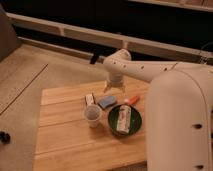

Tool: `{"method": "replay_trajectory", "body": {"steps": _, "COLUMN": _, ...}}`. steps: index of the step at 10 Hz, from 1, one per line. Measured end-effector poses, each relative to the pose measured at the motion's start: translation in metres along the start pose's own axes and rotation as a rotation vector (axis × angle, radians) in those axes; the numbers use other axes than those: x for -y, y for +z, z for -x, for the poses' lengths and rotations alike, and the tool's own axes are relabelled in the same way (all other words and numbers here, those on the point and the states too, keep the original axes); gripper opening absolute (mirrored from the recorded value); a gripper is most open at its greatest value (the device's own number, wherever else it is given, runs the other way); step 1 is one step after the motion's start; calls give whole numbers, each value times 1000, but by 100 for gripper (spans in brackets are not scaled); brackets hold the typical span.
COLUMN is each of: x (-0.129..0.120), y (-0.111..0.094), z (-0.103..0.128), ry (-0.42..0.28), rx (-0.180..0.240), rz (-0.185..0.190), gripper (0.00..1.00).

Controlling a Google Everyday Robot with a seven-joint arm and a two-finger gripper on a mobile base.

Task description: Place the white sponge in the ceramic cup

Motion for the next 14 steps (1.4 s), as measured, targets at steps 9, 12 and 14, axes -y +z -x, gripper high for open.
{"method": "replay_trajectory", "body": {"steps": 9, "x": 35, "y": 54, "z": 0, "ry": 107, "rx": -55, "rz": -43, "gripper": 65}}
{"method": "replay_trajectory", "body": {"steps": 12, "x": 28, "y": 77, "z": 13, "ry": 145, "rx": -46, "rz": -12, "gripper": 65}}
{"method": "replay_trajectory", "body": {"steps": 14, "x": 10, "y": 85, "z": 24, "ry": 155, "rx": -29, "rz": 35, "gripper": 65}}
